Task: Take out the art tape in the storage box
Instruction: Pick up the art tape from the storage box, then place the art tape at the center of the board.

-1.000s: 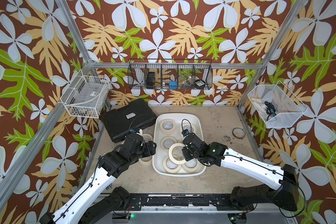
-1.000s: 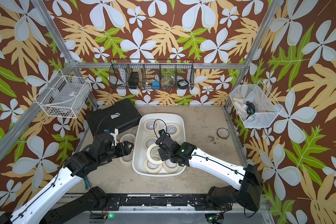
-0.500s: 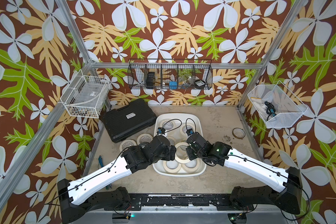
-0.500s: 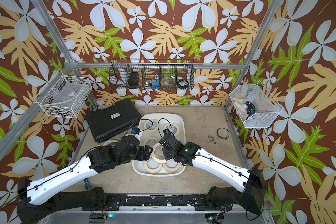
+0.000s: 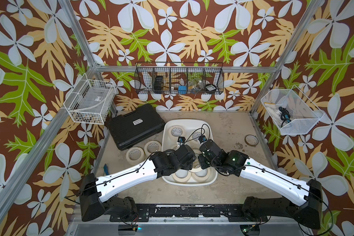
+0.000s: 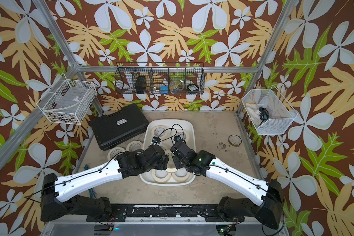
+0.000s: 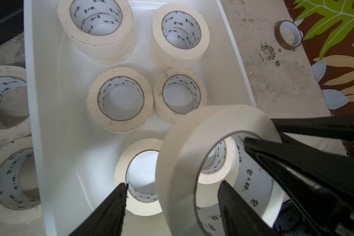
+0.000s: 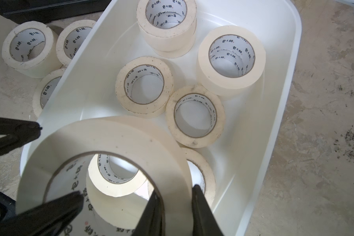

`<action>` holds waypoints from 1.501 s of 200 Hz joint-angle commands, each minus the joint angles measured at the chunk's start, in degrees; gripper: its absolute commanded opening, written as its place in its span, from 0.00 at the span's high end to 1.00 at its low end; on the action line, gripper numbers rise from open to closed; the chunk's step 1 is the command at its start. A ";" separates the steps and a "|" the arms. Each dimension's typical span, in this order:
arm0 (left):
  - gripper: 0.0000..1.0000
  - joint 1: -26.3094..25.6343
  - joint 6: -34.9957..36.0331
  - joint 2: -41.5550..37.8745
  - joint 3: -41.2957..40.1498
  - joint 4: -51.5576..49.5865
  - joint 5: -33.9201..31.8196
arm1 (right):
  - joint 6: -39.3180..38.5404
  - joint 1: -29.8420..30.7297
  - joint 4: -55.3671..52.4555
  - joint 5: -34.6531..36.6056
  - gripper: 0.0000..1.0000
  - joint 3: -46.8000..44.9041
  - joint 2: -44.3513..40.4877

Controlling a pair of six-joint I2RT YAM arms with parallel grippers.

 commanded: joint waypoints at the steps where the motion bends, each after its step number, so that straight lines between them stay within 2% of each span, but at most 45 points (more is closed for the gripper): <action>1: 0.32 -0.14 -0.65 0.81 0.63 0.38 -1.31 | 1.27 0.00 0.45 -0.51 0.95 0.16 -0.95; 21: 0.40 -0.08 -0.82 1.68 1.01 -0.03 -1.30 | 1.78 0.00 0.42 -1.03 0.94 0.08 -1.87; 42: 0.59 -0.15 -1.20 1.85 1.30 -0.03 -1.12 | 1.96 0.00 0.56 -1.36 0.91 -0.16 -2.65; 66: 0.78 -0.11 -1.42 1.61 1.53 0.10 -1.19 | 2.39 -0.02 0.24 -1.08 0.69 -0.16 -3.26; 87: 0.85 -0.08 -1.70 0.85 1.09 0.63 -0.89 | 2.60 0.00 0.48 -1.31 0.54 -0.23 -4.19; 98: 0.89 -0.08 -1.96 0.08 0.56 1.22 -0.61 | 2.66 0.00 0.51 -1.42 0.52 -0.06 -4.74; 144: 0.92 0.72 -5.37 -4.15 -2.22 3.31 -0.27 | 3.04 0.00 1.10 -4.73 0.48 1.70 -8.44; 192: 0.92 8.57 -12.74 -8.93 -5.88 -0.70 2.34 | 4.41 0.00 2.81 -1.69 0.35 1.02 -14.15; 245: 0.93 9.88 -35.67 -15.97 -8.85 -17.13 -14.33 | 4.71 -0.02 5.94 -2.19 0.34 -2.15 -16.49; 300: 0.97 12.64 -51.75 -23.64 -15.98 -26.43 -21.26 | 4.97 0.00 6.83 -6.01 0.34 -2.24 -13.95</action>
